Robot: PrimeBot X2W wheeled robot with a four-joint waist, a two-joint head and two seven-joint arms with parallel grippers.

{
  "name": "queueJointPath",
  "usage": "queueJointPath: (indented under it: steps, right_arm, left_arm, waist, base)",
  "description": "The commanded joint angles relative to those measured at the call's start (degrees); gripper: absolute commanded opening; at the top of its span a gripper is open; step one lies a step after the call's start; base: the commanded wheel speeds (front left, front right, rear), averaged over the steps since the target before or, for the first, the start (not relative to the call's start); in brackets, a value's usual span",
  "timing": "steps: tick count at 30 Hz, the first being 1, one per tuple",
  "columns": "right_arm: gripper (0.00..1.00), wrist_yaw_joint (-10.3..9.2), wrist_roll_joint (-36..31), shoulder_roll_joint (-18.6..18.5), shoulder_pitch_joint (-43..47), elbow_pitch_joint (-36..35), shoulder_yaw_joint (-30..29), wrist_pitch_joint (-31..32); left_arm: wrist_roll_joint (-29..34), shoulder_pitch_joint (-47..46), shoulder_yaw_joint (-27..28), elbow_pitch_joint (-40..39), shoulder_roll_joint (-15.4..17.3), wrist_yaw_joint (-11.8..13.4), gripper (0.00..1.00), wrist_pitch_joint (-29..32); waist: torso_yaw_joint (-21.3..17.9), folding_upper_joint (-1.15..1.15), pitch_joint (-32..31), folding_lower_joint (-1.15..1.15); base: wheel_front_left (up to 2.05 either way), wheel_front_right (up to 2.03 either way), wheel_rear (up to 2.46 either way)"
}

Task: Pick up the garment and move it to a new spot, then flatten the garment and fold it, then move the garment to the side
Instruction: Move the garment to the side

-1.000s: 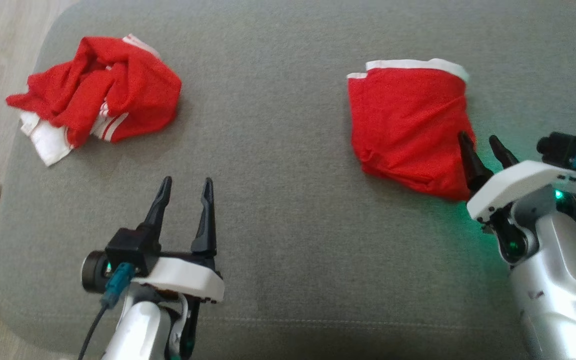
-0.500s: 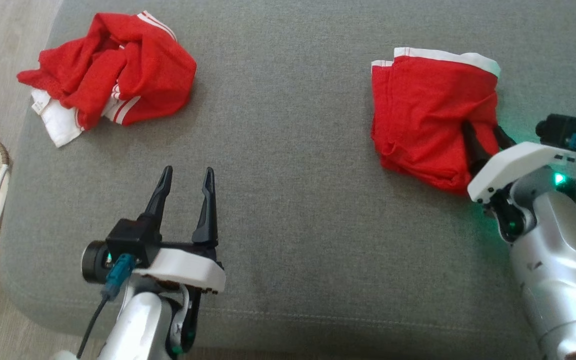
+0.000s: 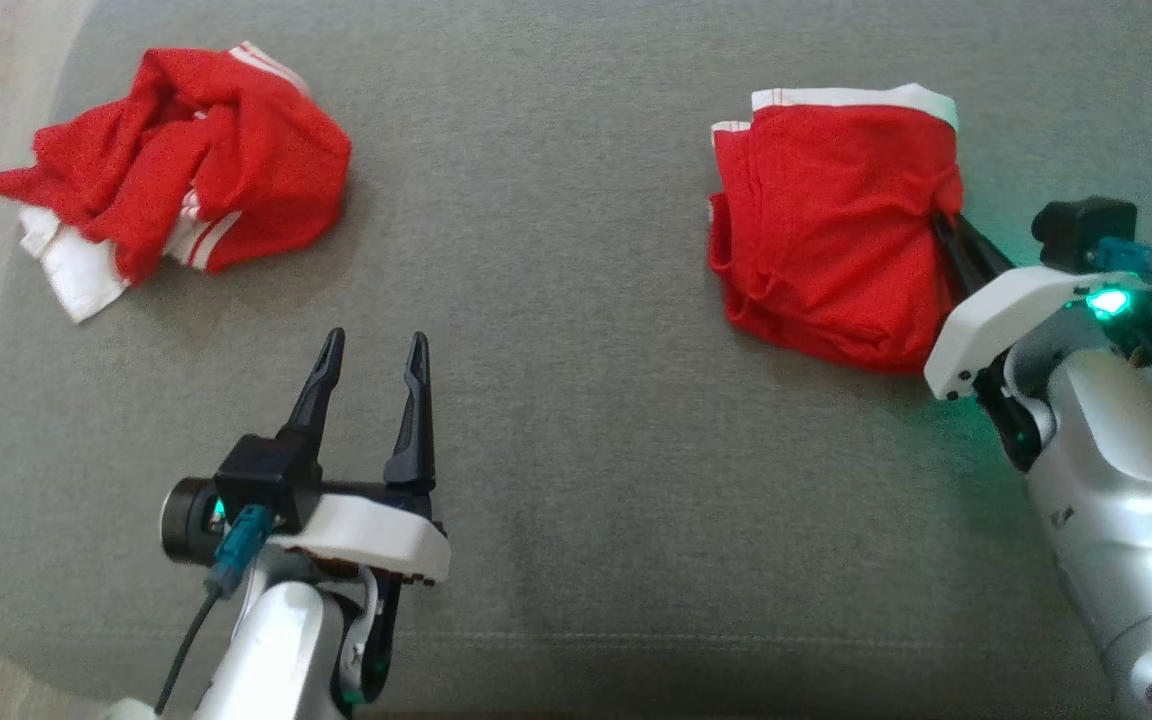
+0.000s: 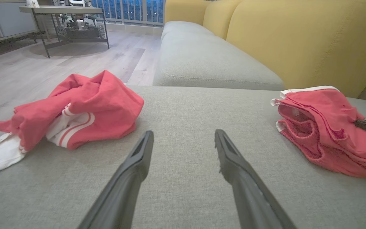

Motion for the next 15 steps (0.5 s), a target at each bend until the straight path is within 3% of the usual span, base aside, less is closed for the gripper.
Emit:
queueJointPath:
  steps: [1,15]
  right_arm:
    - [0.0,-0.01,-1.18,-0.72,-2.08,-1.11,1.63,-1.13]
    - [0.0,-0.01,-9.39,-9.36,-10.49,-1.01,8.32,-2.37]
  left_arm:
    - [0.42,-2.09,1.92,-1.58,0.18,-0.03,1.0,-0.34]
    - [3.89,-6.65,2.66,-2.11,0.18,-2.07,1.0,-0.34]
  waist:
    - [-1.09,0.0,-0.18,0.0]
    - [-10.2,0.0,7.09,0.0]
  base:
    - [0.0,0.0,0.0]
    - [0.0,0.0,0.0]
